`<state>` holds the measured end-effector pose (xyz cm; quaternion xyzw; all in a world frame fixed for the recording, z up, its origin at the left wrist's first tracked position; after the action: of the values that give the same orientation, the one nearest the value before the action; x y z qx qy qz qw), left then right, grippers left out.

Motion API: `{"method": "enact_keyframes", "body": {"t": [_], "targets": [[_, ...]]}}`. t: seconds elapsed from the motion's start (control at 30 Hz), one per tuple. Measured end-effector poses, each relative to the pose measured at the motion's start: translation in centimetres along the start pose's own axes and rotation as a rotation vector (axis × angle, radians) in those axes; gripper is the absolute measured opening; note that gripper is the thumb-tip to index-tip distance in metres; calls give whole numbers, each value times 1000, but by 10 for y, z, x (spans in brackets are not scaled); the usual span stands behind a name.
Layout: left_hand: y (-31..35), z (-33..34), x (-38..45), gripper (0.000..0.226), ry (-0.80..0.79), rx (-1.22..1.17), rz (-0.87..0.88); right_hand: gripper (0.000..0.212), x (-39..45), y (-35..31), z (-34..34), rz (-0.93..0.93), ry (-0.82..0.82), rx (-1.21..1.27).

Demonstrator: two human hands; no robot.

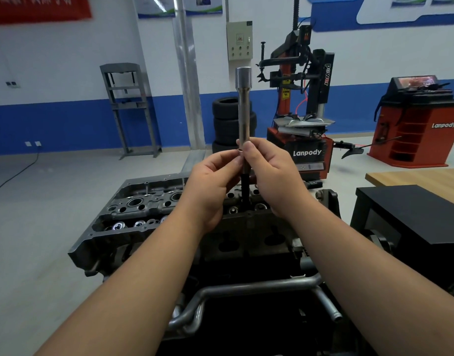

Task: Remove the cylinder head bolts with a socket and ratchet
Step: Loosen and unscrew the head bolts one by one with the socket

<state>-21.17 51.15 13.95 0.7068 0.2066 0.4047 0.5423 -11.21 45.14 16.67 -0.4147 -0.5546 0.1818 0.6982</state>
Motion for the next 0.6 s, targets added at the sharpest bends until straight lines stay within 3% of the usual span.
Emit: {"method": "enact_keyframes", "body": {"t": [0.17,0.33,0.6], "targets": [[4,-3,-4,35,58,49,38,18,-1,0,2,-5,-20,-3],[1,-1,-1,17,18,14,18,19,1,5,-4,25,16,11],[0,-3,0,13,45,29,16,23,1,5,0,13,-11,69]]}}
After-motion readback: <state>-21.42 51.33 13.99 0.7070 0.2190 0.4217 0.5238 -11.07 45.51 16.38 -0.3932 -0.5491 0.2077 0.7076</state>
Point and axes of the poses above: each hand's wrist, its own x-axis towards the middle knuckle, its own z-axis out of the palm, y = z × x, the point moved 9 cm from there along x, towards the middle knuckle, and after that the axes turned 14 degrees about x, right-handed, at the moved point
